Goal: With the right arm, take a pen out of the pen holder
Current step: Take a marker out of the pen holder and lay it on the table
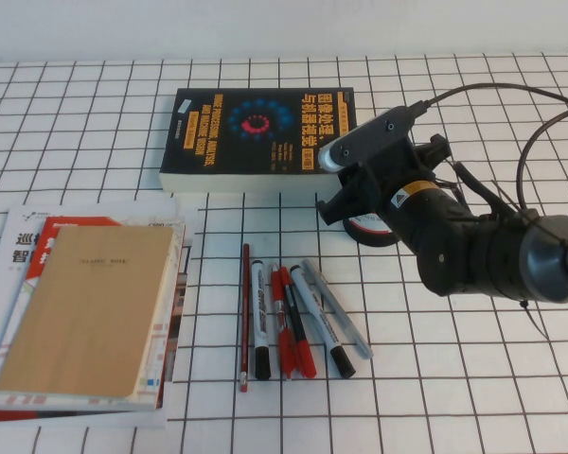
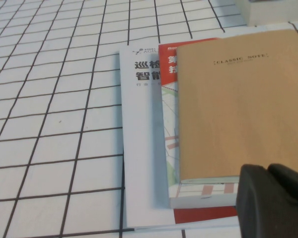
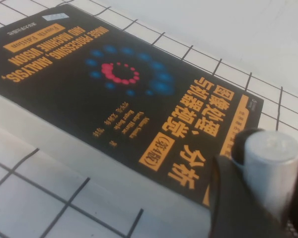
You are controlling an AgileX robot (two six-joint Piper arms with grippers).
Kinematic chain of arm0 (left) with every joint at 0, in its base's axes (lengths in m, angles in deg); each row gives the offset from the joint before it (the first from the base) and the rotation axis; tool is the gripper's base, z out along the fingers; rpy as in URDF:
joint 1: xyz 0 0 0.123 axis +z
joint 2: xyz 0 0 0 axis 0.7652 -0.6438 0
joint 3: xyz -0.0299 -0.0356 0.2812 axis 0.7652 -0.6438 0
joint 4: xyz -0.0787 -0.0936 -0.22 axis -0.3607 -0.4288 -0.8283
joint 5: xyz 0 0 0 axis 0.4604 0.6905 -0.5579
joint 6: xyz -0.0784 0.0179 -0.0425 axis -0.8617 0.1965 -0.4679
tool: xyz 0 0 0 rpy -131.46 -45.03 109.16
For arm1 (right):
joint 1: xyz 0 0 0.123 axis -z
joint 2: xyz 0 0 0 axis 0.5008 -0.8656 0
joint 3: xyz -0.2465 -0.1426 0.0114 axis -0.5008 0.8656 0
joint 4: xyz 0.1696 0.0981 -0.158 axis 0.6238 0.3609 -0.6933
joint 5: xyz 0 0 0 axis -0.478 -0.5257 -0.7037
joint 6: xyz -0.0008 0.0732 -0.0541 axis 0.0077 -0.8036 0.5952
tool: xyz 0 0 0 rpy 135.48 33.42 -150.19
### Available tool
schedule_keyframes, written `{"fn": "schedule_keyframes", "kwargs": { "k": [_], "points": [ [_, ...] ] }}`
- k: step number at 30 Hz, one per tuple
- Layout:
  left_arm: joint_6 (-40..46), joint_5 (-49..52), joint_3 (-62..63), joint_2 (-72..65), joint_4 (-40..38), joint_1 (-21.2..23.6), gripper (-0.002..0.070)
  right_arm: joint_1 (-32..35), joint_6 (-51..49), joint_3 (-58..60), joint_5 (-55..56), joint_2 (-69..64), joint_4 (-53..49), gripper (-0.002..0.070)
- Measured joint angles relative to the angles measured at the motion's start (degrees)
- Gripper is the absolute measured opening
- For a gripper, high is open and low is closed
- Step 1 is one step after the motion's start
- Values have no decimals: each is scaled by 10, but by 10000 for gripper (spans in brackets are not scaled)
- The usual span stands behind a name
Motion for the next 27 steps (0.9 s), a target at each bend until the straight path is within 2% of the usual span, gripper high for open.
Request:
{"fn": "schedule_keyframes", "kwargs": {
  "k": [9, 27],
  "points": [
    [0, 0, 0, 0, 0, 0, -4, 1, 4, 1, 4, 5, -1, 151],
    [0, 0, 0, 0, 0, 0, -4, 1, 3, 3, -42, 28, -6, 134]
  ]
}}
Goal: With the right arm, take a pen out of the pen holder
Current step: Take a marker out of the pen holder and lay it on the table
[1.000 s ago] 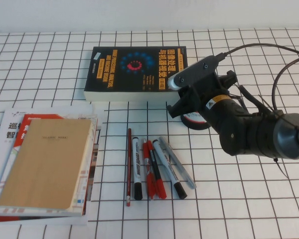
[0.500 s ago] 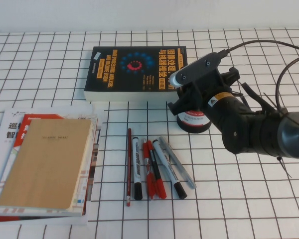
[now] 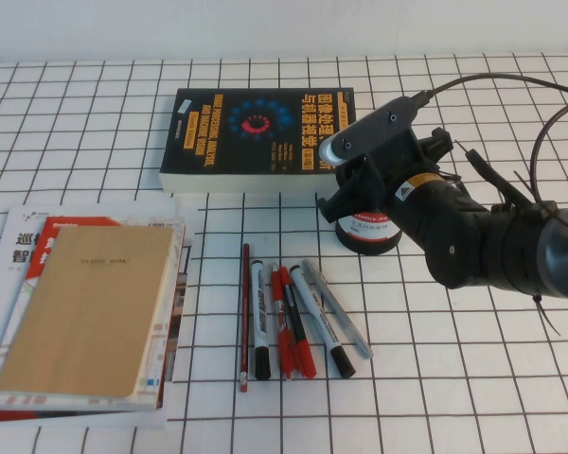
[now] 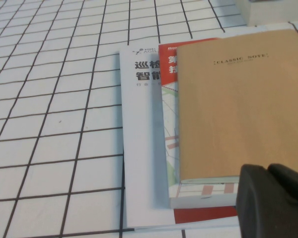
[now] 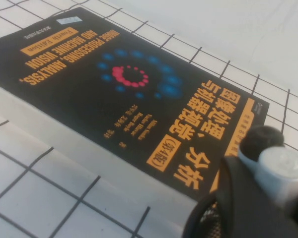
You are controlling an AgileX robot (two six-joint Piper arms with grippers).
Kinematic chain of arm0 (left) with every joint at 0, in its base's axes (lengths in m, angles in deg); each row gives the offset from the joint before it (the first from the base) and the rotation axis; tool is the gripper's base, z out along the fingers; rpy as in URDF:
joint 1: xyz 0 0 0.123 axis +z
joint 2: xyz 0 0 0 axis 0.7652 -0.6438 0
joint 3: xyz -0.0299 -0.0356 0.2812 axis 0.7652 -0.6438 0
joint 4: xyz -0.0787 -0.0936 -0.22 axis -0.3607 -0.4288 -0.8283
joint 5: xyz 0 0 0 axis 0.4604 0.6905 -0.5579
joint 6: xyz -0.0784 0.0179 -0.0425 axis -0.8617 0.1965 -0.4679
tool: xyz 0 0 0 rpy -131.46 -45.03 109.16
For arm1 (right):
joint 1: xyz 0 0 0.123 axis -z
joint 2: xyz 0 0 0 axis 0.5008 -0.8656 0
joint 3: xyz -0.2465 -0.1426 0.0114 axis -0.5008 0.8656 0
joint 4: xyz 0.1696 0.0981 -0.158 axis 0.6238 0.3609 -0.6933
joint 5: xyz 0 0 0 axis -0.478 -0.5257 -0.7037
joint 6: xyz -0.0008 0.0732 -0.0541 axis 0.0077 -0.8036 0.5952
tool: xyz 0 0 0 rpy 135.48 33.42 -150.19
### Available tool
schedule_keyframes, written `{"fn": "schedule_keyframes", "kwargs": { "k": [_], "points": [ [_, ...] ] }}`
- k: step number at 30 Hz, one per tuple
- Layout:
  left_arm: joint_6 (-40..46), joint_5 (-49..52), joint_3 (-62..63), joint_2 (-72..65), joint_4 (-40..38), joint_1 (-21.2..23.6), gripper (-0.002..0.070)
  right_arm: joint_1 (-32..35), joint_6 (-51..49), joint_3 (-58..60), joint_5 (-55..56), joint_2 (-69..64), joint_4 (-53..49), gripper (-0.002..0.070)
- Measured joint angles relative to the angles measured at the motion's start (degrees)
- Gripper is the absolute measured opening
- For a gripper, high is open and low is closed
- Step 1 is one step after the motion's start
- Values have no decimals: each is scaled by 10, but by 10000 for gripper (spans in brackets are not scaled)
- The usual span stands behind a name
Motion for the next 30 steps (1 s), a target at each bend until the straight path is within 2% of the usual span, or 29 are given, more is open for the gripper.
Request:
{"fn": "schedule_keyframes", "kwargs": {
  "k": [14, 17, 22, 30],
  "points": [
    [0, 0, 0, 0, 0, 0, -4, 0, 0, 0, -7, 1, -4, 150],
    [0, 0, 0, 0, 0, 0, -4, 0, -1, 6, -13, 2, -4, 190],
    [0, 0, 0, 0, 0, 0, -4, 0, -3, 20, -18, 3, 2, 302],
    [0, 0, 0, 0, 0, 0, -4, 0, -5, 25, -15, 5, 2, 331]
  ]
}}
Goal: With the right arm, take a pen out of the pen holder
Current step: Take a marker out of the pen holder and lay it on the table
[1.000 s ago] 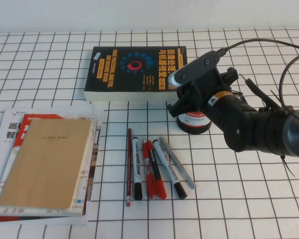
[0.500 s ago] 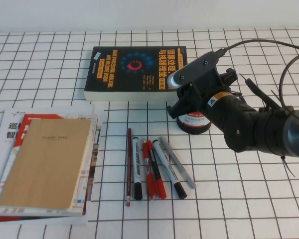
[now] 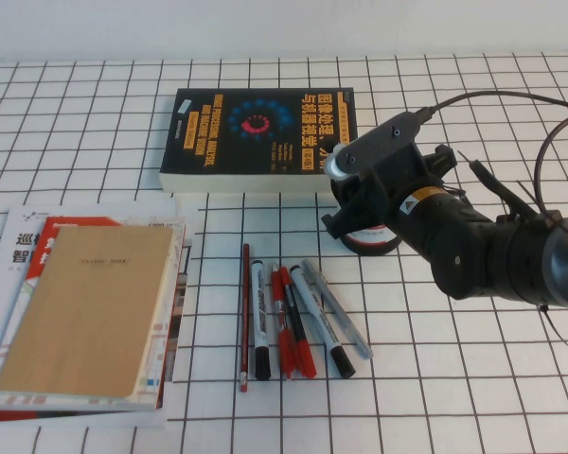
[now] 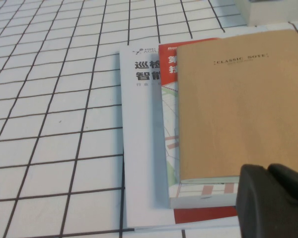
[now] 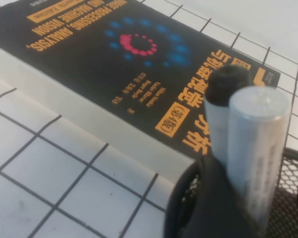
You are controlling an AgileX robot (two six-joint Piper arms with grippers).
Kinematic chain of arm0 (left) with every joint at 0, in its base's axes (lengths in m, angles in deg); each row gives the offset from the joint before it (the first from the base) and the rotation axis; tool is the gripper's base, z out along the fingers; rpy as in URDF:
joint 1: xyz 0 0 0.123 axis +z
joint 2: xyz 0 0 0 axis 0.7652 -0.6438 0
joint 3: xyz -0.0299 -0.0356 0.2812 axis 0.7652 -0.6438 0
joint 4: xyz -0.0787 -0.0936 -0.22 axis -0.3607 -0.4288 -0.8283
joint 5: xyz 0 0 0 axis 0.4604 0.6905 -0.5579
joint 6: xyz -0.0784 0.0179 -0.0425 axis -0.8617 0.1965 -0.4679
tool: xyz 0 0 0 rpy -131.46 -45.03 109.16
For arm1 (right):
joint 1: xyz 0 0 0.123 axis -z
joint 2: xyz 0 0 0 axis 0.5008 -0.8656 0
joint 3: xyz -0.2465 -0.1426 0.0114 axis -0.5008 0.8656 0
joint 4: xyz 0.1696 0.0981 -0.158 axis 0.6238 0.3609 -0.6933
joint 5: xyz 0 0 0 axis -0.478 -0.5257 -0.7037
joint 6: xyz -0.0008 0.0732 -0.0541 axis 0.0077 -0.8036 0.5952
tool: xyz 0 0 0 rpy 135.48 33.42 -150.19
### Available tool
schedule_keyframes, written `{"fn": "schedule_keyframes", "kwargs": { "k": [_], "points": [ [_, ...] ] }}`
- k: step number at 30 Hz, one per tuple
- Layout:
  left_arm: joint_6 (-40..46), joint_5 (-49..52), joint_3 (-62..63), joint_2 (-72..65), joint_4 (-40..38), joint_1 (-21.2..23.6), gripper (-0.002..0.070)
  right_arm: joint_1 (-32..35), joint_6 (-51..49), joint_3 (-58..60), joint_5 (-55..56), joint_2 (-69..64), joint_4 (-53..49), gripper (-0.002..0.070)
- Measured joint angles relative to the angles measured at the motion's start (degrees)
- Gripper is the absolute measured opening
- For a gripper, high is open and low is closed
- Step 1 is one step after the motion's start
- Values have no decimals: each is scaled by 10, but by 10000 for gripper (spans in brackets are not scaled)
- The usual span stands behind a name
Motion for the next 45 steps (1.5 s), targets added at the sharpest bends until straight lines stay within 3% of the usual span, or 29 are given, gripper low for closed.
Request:
{"fn": "schedule_keyframes", "kwargs": {
  "k": [7, 16, 34, 45],
  "points": [
    [0, 0, 0, 0, 0, 0, -4, 0, 0, 0, 3, 4, 0, 317],
    [0, 0, 0, 0, 0, 0, -4, 0, 1, 0, 5, 4, -5, 125],
    [0, 0, 0, 0, 0, 0, -4, 0, 1, 3, -23, 80, -8, 124],
    [0, 0, 0, 0, 0, 0, -4, 0, 23, 0, -171, 248, -1, 124]
  ]
}}
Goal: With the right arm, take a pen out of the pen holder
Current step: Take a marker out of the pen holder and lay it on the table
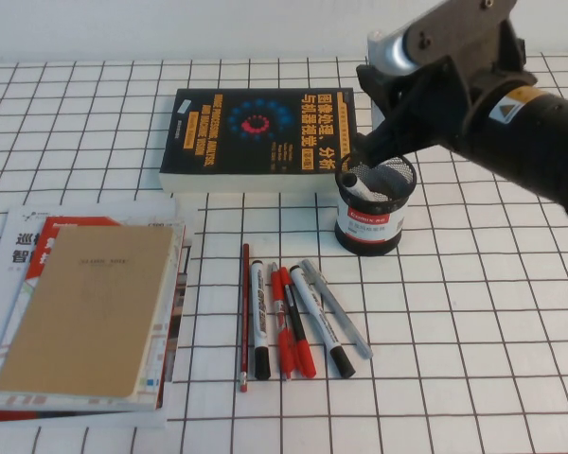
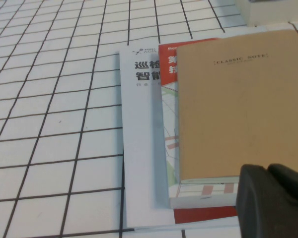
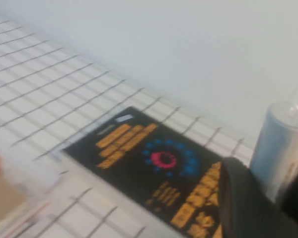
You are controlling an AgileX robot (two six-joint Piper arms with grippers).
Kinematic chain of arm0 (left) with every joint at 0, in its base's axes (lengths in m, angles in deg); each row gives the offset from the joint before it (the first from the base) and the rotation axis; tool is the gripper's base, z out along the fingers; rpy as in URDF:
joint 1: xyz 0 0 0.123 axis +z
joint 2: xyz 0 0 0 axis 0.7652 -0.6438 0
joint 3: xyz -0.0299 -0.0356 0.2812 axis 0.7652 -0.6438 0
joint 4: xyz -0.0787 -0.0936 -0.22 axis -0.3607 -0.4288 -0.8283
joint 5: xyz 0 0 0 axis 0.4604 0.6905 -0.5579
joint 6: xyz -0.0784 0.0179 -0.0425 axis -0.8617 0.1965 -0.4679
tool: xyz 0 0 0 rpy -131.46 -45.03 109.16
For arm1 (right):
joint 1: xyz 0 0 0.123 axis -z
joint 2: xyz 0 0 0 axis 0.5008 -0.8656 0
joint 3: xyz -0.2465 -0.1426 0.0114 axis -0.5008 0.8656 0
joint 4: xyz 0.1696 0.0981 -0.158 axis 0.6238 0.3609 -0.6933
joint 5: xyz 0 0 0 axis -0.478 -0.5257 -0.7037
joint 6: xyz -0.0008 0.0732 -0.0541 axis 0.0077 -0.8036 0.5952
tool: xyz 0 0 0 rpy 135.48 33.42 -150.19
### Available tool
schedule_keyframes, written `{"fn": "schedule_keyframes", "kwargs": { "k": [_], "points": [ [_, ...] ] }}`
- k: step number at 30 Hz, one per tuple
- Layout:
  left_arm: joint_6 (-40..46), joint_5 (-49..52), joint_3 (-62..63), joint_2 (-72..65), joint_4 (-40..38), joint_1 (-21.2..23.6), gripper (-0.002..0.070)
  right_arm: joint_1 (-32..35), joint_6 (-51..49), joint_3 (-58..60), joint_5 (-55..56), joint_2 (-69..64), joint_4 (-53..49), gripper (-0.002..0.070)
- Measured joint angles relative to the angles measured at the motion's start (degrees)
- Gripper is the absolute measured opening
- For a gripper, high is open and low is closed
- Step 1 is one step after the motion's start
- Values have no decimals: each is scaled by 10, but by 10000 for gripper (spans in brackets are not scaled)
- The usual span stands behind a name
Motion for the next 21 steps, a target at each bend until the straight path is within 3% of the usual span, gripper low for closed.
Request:
{"fn": "schedule_keyframes", "kwargs": {
  "k": [4, 14, 21],
  "points": [
    [0, 0, 0, 0, 0, 0, -4, 0, -39, -32, -154, 46, -2, 124],
    [0, 0, 0, 0, 0, 0, -4, 0, -270, -121, -567, 10, -64, 124],
    [0, 0, 0, 0, 0, 0, -4, 0, -293, -149, -638, -87, -68, 124]
  ]
}}
